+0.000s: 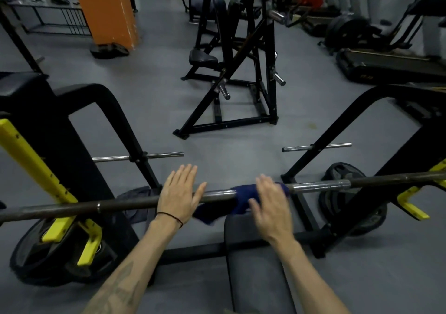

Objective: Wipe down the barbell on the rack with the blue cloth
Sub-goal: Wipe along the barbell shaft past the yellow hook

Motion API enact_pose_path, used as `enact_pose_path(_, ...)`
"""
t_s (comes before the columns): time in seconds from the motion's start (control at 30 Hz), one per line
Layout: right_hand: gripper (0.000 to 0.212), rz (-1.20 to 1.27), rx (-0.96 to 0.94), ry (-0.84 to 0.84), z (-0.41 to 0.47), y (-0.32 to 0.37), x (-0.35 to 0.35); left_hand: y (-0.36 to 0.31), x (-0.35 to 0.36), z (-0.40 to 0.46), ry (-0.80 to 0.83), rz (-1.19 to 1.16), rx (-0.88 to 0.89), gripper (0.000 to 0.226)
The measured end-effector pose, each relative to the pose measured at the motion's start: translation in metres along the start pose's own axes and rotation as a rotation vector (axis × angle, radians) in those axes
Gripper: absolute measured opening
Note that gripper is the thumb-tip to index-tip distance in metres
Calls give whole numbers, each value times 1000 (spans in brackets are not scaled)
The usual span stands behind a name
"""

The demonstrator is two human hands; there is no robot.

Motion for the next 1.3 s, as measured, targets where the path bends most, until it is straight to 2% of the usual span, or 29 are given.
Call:
enact_pose_path(0.03,62,30,153,-52,-2,-7,-2,1,2,0,21,44,-16,78)
enact_pose_path(0.1,68,152,400,-116,5,26,9,1,6,1,41,72,-20,77)
enact_pose_path(0.13,70,224,421,-110,12,56,14,0,7,2,40,66,-23,77)
enact_pose_path(0.17,72,252,344,-48,15,84,17,0,7,3,30,62,-27,77)
enact_pose_path(0.23,74,176,55,135,5,105,20,1,8,0,-1,78,-3,77)
enact_pose_path(0.3,72,40,-122,185,2,66,12,3,9,-1,-42,90,12,75)
enact_pose_path(0.33,69,0,-115,158,1,41,8,2,8,0,-48,88,11,74)
enact_pose_path(0.37,68,-7,-27,100,0,18,3,0,7,1,-50,86,7,73)
enact_pose_path(0.43,71,84,267,-27,2,4,-2,-4,7,1,-62,81,-25,72)
enact_pose_path(0.47,75,141,380,-63,7,20,3,-5,8,2,-61,77,-37,71)
enact_pose_path(0.5,78,198,397,-63,12,45,9,-6,8,2,-60,73,-47,71)
enact_pose_path(0.53,79,234,315,-5,13,72,12,-5,8,2,-66,72,-53,70)
enact_pose_path(0.6,77,179,-29,153,5,94,15,-5,8,1,-69,84,-59,69)
enact_pose_path(0.67,70,57,-251,174,6,55,8,-6,8,1,-73,87,-56,69)
enact_pose_path(0.7,66,14,-241,143,7,28,5,-7,8,1,-72,84,-61,69)
enact_pose_path(0.73,64,2,-139,97,6,5,0,-7,9,0,-65,78,-73,69)
enact_pose_path(0.8,67,89,192,-7,3,-9,-7,-9,12,-3,-72,64,-117,69)
enact_pose_path(0.87,75,221,403,-54,10,35,4,-18,14,-5,-73,40,-150,69)
enact_pose_path(0.9,76,269,361,-16,13,65,8,-24,16,-6,-75,35,-152,68)
enact_pose_path(0.97,75,246,84,145,5,95,12,-32,19,-10,-98,37,-124,64)
enact_pose_path(1.03,71,141,-164,193,5,61,6,-32,20,-16,-97,49,-70,62)
enact_pose_path(1.07,68,101,-205,170,5,34,3,-31,20,-20,-102,59,-46,61)
enact_pose_path(1.1,66,78,-155,122,4,8,-1,-30,21,-23,-97,73,-35,59)
enact_pose_path(1.17,67,116,131,-3,-2,-19,-7,-35,21,-23,-80,89,-79,54)
enact_pose_path(1.23,75,223,340,-53,1,10,2,-45,17,-15,-86,90,-148,48)
enact_pose_path(1.27,79,276,327,-11,5,35,6,-47,16,-11,-92,105,-154,49)
enact_pose_path(1.3,81,291,235,56,6,59,8,-49,15,-8,-79,136,-144,52)
Point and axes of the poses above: each hand's wrist, its own z-axis towards the middle knuckle, its own x-axis out of the palm, y = z × x, the point moved 1 cm from there along z, towards the middle knuckle, and after that the axes turned 11 degrees about y, right-handed, at the moved point
